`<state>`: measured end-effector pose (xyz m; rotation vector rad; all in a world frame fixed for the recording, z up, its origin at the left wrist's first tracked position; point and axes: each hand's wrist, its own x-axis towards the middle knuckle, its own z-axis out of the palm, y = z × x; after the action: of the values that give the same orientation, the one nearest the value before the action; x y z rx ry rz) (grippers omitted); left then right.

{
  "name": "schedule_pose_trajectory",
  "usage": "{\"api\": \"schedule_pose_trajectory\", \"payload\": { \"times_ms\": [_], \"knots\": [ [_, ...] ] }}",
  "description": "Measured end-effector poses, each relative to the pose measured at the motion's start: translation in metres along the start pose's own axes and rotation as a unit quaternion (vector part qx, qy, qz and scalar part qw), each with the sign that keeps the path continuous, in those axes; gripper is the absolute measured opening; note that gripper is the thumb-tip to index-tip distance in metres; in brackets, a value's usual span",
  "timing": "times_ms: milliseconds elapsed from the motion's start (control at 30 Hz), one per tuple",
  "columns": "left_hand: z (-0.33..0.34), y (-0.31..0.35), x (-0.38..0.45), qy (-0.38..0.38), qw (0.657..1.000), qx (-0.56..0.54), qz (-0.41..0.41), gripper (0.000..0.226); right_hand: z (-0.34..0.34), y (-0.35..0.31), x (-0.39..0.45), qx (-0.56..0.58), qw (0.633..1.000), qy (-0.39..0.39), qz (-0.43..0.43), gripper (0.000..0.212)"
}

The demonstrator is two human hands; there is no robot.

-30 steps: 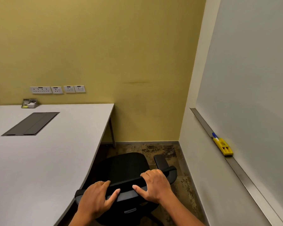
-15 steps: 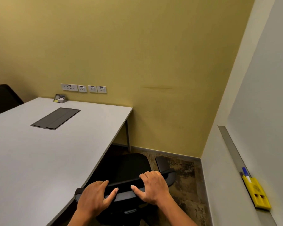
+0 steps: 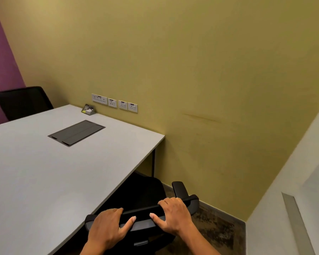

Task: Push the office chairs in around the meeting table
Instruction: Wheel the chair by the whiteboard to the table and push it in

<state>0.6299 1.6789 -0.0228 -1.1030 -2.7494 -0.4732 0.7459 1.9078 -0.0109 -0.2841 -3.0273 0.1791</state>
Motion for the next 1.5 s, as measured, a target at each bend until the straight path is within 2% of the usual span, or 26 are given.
{"api": "schedule_pose_trajectory", "payload": {
  "times_ms": [133, 300, 400, 467, 533, 567, 633, 733, 800, 867, 933, 967, 1000, 1033, 1067, 1133, 1200, 1267, 1300, 1400, 1500],
  "knots": [
    [0.012, 0.014, 0.04, 0.006, 0.999, 0.012, -0.038, 0.096, -0.006, 0.041, 0.041, 0.011, 0.999, -0.011, -0.035, 0.106],
    [0.03, 0.037, 0.087, 0.045, 0.998, 0.023, -0.046, 0.086, -0.014, 0.094, 0.073, 0.025, 0.998, 0.021, -0.063, 0.104],
    [0.044, 0.058, 0.107, 0.026, 0.997, 0.031, -0.07, 0.083, -0.009, 0.135, 0.089, 0.037, 0.995, -0.003, -0.093, 0.11],
    [0.066, 0.075, 0.114, 0.035, 0.992, 0.033, -0.117, 0.081, 0.0, 0.167, 0.114, 0.057, 0.989, -0.036, -0.134, 0.11],
    [0.084, 0.103, 0.125, 0.043, 0.982, 0.038, -0.178, 0.079, 0.009, 0.203, 0.143, 0.04, 0.978, -0.025, -0.204, 0.096],
    [0.087, 0.108, 0.121, 0.021, 0.981, 0.02, -0.191, 0.077, 0.018, 0.211, 0.147, 0.027, 0.976, 0.018, -0.214, 0.083],
    [0.1, 0.148, 0.147, 0.005, 0.971, 0.04, -0.234, 0.073, 0.015, 0.255, 0.174, 0.013, 0.971, 0.02, -0.238, 0.063],
    [0.104, 0.184, 0.174, 0.008, 0.96, 0.058, -0.272, 0.068, 0.003, 0.284, 0.207, 0.027, 0.96, 0.033, -0.275, 0.061],
    [0.099, 0.2, 0.188, -0.024, 0.948, 0.037, -0.314, 0.062, 0.005, 0.295, 0.219, 0.032, 0.952, 0.054, -0.299, 0.062],
    [0.104, 0.21, 0.195, -0.022, 0.93, -0.013, -0.367, 0.057, 0.013, 0.306, 0.226, 0.019, 0.949, 0.061, -0.308, 0.062],
    [0.109, 0.227, 0.206, -0.073, 0.904, -0.053, -0.418, 0.076, 0.015, 0.327, 0.234, 0.024, 0.943, 0.081, -0.321, 0.062],
    [0.108, 0.225, 0.207, -0.11, 0.896, -0.068, -0.426, 0.066, 0.017, 0.33, 0.236, 0.023, 0.943, 0.076, -0.322, 0.062],
    [0.109, 0.228, 0.209, -0.143, 0.894, -0.079, -0.417, 0.046, 0.016, 0.336, 0.238, 0.022, 0.942, 0.073, -0.327, 0.063],
    [0.104, 0.232, 0.212, -0.187, 0.871, -0.112, -0.439, 0.031, 0.015, 0.34, 0.24, 0.024, 0.939, 0.09, -0.331, 0.064],
    [0.109, 0.225, 0.214, -0.196, 0.865, -0.118, -0.447, 0.034, 0.017, 0.342, 0.241, 0.024, 0.938, 0.102, -0.332, 0.065],
    [0.109, 0.231, 0.216, -0.138, 0.87, -0.114, -0.46, 0.038, 0.013, 0.346, 0.244, 0.043, 0.928, 0.107, -0.355, 0.063],
    [0.103, 0.235, 0.217, -0.036, 0.906, -0.018, -0.42, 0.046, 0.006, 0.341, 0.247, 0.062, 0.926, 0.1, -0.359, 0.059],
    [0.098, 0.237, 0.218, -0.065, 0.911, 0.029, -0.405, 0.072, -0.005, 0.333, 0.246, 0.07, 0.925, 0.094, -0.362, 0.056],
    [0.101, 0.238, 0.218, -0.031, 0.918, 0.056, -0.39, 0.075, -0.008, 0.334, 0.249, 0.075, 0.922, 0.089, -0.369, 0.056],
    [0.1, 0.245, 0.22, 0.036, 0.932, 0.099, -0.347, 0.065, -0.015, 0.337, 0.262, 0.095, 0.909, 0.107, -0.391, 0.055],
    [0.094, 0.248, 0.228, 0.08, 0.933, 0.115, -0.33, 0.065, -0.021, 0.337, 0.273, 0.077, 0.912, 0.099, -0.39, 0.058]
  ]
}}
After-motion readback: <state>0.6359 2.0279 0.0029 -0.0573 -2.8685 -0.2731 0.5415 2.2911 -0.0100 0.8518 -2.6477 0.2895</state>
